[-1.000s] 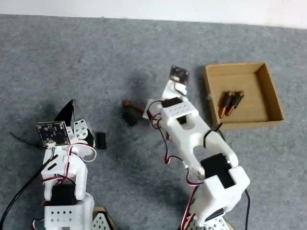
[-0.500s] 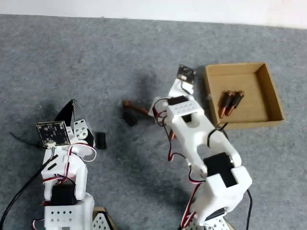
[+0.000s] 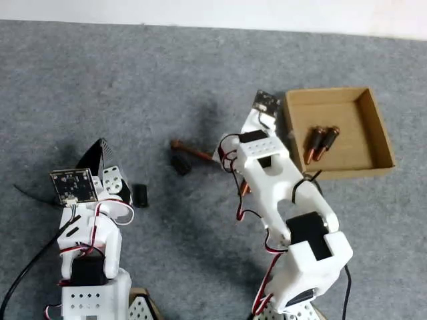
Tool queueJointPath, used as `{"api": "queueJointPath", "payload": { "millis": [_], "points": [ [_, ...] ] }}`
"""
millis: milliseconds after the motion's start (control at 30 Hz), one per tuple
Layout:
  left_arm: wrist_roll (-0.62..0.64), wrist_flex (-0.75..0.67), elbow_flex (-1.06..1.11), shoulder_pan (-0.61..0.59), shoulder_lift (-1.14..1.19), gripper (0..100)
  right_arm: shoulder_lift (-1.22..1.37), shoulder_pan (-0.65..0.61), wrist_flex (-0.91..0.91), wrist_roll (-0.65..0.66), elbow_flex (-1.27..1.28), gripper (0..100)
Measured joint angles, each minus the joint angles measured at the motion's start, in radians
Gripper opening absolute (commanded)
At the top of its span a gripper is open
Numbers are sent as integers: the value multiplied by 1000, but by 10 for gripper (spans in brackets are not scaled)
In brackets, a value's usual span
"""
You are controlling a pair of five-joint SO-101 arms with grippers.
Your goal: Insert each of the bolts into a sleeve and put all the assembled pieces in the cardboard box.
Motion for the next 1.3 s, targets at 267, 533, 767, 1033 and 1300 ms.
{"api": "queueJointPath", "payload": {
  "millis": [267, 533, 767, 1033, 1300],
  "points": [
    [0, 0, 0, 25, 0, 7, 0, 26, 3, -117, -11, 190],
    [0, 0, 0, 26, 0, 7, 0, 43, 3, -157, -11, 190],
    [0, 0, 0, 26, 0, 7, 0, 43, 29, -135, -31, 190],
    [0, 0, 0, 26, 0, 7, 0, 32, 31, -100, -63, 190],
    [0, 0, 0, 26, 0, 7, 0, 32, 31, -247, -63, 190]
  ]
}}
